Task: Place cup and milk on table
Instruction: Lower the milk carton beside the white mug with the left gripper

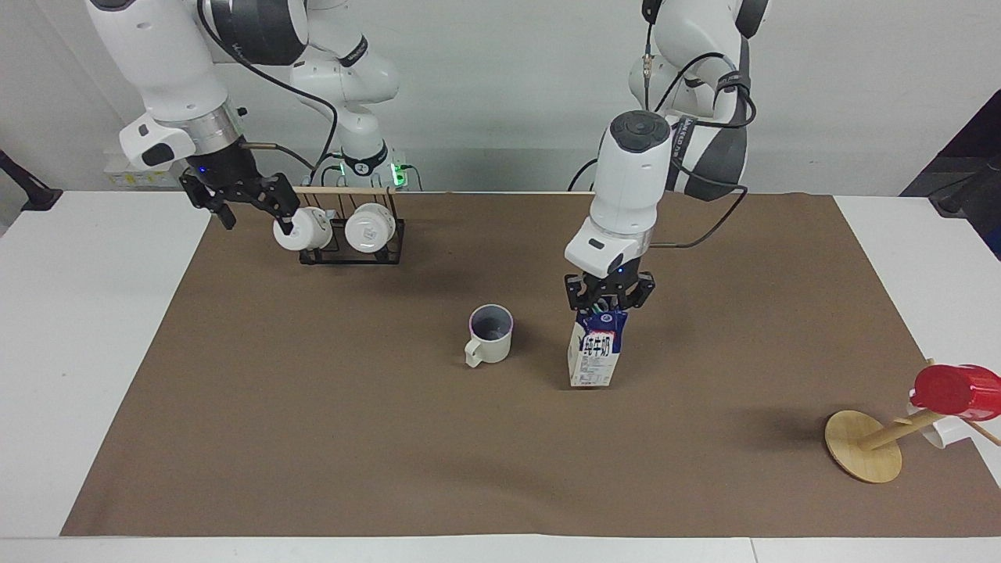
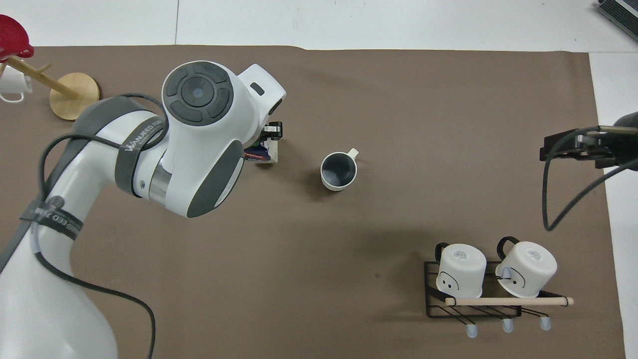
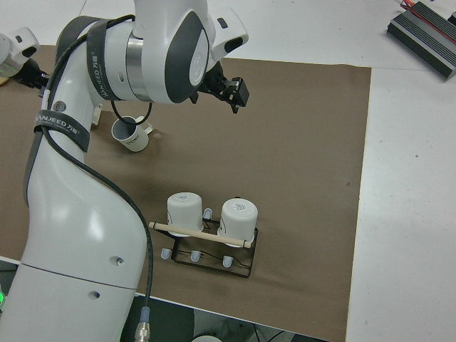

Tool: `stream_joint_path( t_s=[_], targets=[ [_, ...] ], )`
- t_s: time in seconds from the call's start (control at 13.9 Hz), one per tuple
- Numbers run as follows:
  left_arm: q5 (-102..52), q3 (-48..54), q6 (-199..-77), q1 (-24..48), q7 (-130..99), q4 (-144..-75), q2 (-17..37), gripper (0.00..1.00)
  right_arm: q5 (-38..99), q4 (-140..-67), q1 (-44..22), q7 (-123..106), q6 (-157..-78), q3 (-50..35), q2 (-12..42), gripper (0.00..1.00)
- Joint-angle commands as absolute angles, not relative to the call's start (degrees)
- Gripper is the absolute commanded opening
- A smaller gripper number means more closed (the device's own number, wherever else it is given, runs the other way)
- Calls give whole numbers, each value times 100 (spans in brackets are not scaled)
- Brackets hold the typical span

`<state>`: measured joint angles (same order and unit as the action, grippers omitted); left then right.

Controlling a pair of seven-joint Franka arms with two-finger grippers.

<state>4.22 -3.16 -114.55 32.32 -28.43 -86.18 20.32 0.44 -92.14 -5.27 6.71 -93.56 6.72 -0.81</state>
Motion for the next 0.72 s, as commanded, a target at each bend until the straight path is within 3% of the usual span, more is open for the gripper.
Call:
stream_joint_path(
  t_s=[0.0,0.29,0.5,0.57,0.65],
  targets=[
    [466,-378,-11399,3498,-3146,-8271,2259,25,-26,-8773,-361,335,-8818,642,-105,100],
    [141,-343,-11496,3586,-3182,-8297,2241,27,-175,-8429,-360,106,-8192,729,-237,100],
    [106,-343,-11566,3586,-3173,-8411,2232,35,-167,-8823,-439,123,-8253,677,-588,100],
    [105,-334,-11619,3595,-3164,-8481,2206,43,-167,-8842,-422,132,-8253,668,-598,100],
    [97,-317,-11645,3595,-3164,-8490,2206,45,-158,-8868,-396,132,-8253,677,-606,100]
  ],
)
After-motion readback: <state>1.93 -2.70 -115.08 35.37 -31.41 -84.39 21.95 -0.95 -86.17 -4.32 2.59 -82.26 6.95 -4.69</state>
